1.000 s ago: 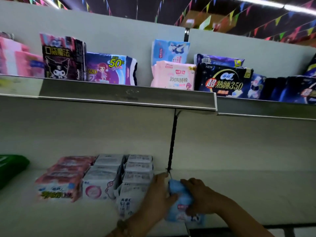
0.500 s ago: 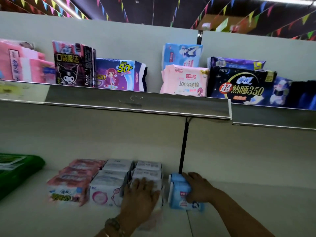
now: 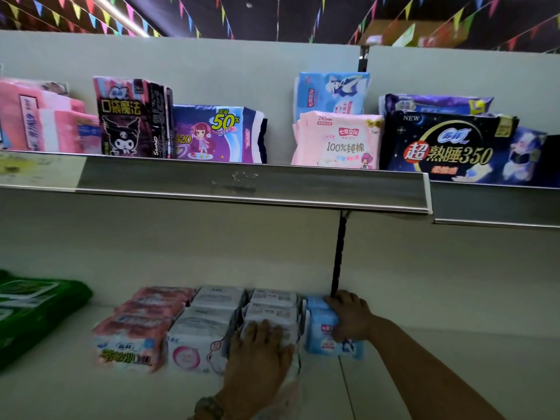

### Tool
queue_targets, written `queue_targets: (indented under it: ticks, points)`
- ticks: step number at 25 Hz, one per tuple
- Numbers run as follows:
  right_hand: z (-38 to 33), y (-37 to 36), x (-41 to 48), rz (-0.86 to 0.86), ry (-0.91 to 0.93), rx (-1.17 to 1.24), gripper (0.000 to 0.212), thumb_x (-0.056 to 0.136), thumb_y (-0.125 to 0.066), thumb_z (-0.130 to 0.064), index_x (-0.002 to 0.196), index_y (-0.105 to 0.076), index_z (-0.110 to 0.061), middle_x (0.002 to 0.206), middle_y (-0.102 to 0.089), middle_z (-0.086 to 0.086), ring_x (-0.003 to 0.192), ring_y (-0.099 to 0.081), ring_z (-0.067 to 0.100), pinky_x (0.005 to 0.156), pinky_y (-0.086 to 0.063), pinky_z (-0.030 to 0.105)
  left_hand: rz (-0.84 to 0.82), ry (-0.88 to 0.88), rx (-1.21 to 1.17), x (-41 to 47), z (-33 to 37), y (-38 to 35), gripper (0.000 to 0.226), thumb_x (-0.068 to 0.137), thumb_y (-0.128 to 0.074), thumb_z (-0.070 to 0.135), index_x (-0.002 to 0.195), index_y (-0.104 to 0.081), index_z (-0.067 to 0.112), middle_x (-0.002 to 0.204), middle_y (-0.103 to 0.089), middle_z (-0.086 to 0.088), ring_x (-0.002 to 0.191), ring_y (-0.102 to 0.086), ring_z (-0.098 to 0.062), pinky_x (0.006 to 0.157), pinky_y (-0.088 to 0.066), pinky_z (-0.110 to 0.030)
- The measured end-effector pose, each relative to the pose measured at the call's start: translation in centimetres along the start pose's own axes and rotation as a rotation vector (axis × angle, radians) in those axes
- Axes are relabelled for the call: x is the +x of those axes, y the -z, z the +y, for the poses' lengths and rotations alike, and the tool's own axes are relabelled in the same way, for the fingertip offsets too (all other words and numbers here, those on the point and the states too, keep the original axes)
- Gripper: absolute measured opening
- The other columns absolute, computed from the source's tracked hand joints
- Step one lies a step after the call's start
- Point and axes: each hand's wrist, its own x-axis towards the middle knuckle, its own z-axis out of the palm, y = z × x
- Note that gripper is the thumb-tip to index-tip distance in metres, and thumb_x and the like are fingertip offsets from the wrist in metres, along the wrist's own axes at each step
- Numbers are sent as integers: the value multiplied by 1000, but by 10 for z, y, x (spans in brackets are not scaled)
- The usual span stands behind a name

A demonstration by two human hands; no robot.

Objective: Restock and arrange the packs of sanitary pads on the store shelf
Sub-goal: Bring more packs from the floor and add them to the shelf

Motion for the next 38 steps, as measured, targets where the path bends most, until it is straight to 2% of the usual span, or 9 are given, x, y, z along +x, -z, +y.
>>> queue_targets:
  ticks: [5, 7, 9, 13, 16, 18, 21, 28, 38]
  points:
    - [-1, 3, 10, 16, -18, -118, 96, 76, -70, -27, 150, -9, -24, 153, -7, 11, 139, -9, 31, 112, -11, 42, -61, 33, 17, -1, 3, 3, 93, 65, 12, 57, 140, -36, 32, 151, -30, 1, 140, -25, -22, 112, -19, -46]
    - [-3, 3, 11, 28, -17, -144, 95, 77, -69, -28, 150, -8, -20, 154, -7, 12, 139, -11, 31, 111, -15, 39, -65, 50, 31, 2, -1, 1, 67, 76, -15, 54, 109, -68, 31, 120, -64, 0, 111, -60, -25, 88, -48, -50]
    - [-7, 3, 10, 49, -21, -165, 96, 79, -69, -27, 149, -6, -15, 154, -8, 15, 139, -13, 32, 110, -17, 40, -91, 33, 24, 0, -1, 1, 52, 75, -30, 52, 85, -76, 29, 94, -73, 1, 86, -70, -23, 67, -57, -45]
    - [-14, -4, 3, 72, -6, -207, 87, 89, -59, -23, 150, 2, -23, 155, 0, 16, 142, -4, 36, 111, -13, 55, -60, 19, 80, 2, -1, 3, 72, 79, -6, 53, 133, -49, 30, 143, -44, -3, 133, -39, -29, 106, -29, -51]
    - [-14, -10, -4, 79, -25, -144, 78, 94, -51, -19, 149, 1, -33, 157, 8, 12, 143, 8, 35, 109, -7, 63, -82, 42, 72, 1, -5, -6, 55, 83, -25, 51, 94, -74, 30, 102, -71, 0, 93, -69, -24, 76, -54, -45]
    - [-13, -13, -5, 89, -30, -114, 76, 95, -51, -18, 149, 0, -35, 157, 11, 12, 143, 13, 36, 109, -1, 63, 37, 25, 34, 2, -6, -13, 64, 93, -16, 47, 81, -76, 28, 87, -74, 1, 79, -71, -22, 66, -56, -41]
    - [-12, -15, -3, 105, -30, -83, 78, 94, -53, -16, 149, -2, -37, 157, 13, 11, 143, 17, 34, 110, 5, 61, 132, 44, 18, 2, -5, -10, 79, 95, -2, 46, 80, -77, 25, 86, -74, -1, 78, -71, -22, 64, -57, -41]
    - [-13, -10, 3, 88, -34, -147, 79, 93, -53, -21, 149, 2, -34, 157, 9, 10, 144, 11, 31, 113, 0, 56, 113, 4, 40, 3, -5, -13, 50, 77, -34, 49, 81, -76, 23, 86, -74, -3, 78, -71, -24, 63, -58, -43]
    - [-36, -11, -20, 305, -134, -128, 72, 95, -46, -36, 150, -4, -19, 158, -4, 8, 145, -1, 26, 115, -4, 48, 166, -26, 47, 6, -8, -16, 50, 74, -36, 46, 80, -77, 19, 87, -73, -8, 78, -70, -30, 64, -57, -48]
